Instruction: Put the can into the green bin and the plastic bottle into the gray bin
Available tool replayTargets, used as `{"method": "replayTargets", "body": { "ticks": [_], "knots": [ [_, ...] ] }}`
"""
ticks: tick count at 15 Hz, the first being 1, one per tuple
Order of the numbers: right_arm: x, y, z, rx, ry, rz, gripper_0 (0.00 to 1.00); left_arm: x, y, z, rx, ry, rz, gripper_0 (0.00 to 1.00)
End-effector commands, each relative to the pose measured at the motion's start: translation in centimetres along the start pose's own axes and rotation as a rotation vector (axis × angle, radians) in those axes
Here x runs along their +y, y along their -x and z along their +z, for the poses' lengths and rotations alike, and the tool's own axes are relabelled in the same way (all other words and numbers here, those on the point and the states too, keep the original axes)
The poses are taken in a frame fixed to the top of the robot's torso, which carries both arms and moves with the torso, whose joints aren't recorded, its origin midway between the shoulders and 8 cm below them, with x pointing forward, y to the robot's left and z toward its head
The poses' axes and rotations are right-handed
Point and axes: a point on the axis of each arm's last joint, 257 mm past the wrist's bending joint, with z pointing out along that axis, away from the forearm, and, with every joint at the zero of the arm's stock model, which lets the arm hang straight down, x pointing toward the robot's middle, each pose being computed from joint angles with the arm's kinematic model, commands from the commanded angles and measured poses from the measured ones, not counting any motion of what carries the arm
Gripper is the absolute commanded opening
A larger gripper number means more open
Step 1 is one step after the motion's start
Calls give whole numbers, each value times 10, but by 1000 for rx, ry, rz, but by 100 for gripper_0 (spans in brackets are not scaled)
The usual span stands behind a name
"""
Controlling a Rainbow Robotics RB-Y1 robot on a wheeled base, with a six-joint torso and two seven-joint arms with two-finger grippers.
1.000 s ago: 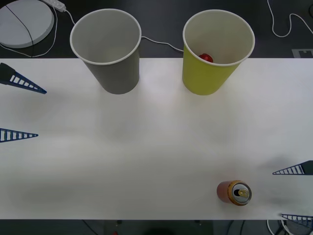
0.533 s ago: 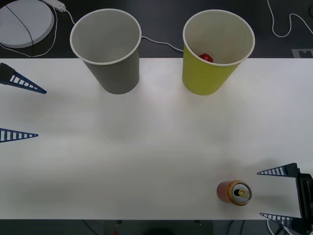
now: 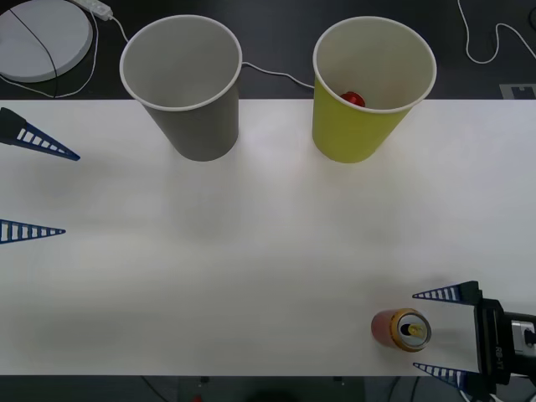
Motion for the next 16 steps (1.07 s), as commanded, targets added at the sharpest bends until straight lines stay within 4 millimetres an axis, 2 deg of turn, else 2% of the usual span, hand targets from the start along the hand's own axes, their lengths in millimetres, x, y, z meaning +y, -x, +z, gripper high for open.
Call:
{"method": "replayTargets", "body": {
  "ticks": [1,5,10,11,12,13,16],
  "knots": [
    [1,3,14,-32,-6,11,100,0,0,0,0,0,0,100],
    [3,7,29,-63,-11,16,100,0,0,0,0,0,0,100],
    [5,9,37,-80,-12,15,100,0,0,0,0,0,0,100],
    [5,9,37,-81,-12,10,40,0,0,0,0,0,0,100],
    [5,9,37,-81,-12,10,9,0,0,0,0,0,0,100],
    [5,9,37,-81,-12,10,0,0,0,0,0,0,0,100],
    [4,9,38,-79,-8,7,0,0,0,0,0,0,0,100]
  ]
}}
